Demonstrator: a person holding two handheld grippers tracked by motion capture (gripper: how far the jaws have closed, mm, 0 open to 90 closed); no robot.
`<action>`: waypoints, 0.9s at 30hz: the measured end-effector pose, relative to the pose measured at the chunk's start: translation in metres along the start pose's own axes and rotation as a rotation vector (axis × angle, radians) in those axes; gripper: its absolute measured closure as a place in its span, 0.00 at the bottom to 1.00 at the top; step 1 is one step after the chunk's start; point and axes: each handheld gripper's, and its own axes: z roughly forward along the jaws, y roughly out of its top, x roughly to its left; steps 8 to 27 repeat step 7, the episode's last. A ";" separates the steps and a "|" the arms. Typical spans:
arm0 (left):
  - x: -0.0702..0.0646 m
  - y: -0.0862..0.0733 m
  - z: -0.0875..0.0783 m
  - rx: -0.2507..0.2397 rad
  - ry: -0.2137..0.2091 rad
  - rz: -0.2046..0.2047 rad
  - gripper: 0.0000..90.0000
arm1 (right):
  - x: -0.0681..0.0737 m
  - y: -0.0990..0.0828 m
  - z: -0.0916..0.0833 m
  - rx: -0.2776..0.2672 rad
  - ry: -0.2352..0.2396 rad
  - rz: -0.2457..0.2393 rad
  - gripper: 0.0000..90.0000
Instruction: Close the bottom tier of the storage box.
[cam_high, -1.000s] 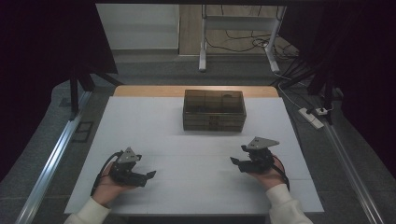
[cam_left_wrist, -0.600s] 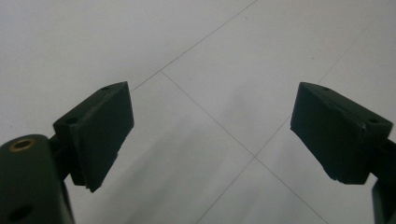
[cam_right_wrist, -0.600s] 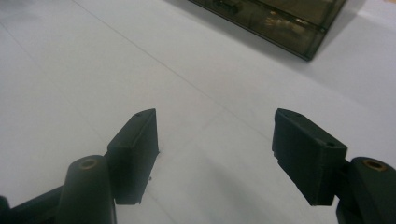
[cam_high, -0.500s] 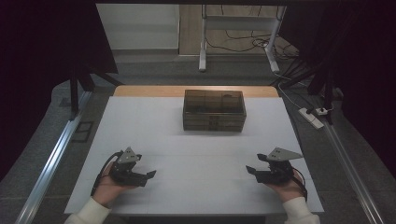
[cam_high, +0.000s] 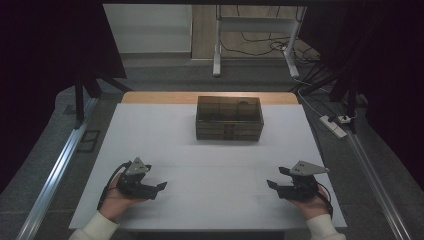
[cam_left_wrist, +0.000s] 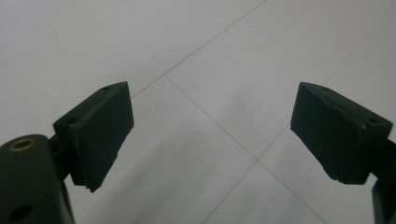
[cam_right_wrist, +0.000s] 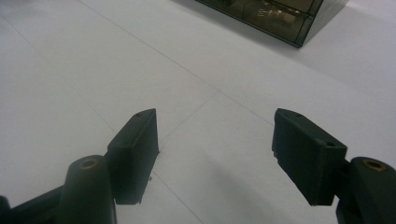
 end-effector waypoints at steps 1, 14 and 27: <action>0.000 0.000 0.000 0.000 0.000 0.000 0.14 | 0.000 0.000 0.000 0.005 0.000 -0.002 0.35; 0.000 0.000 0.000 -0.001 0.002 0.000 0.14 | 0.002 0.001 0.001 0.005 0.007 -0.007 0.35; 0.000 0.000 0.000 -0.001 0.002 0.000 0.14 | 0.002 0.001 0.001 0.005 0.007 -0.007 0.35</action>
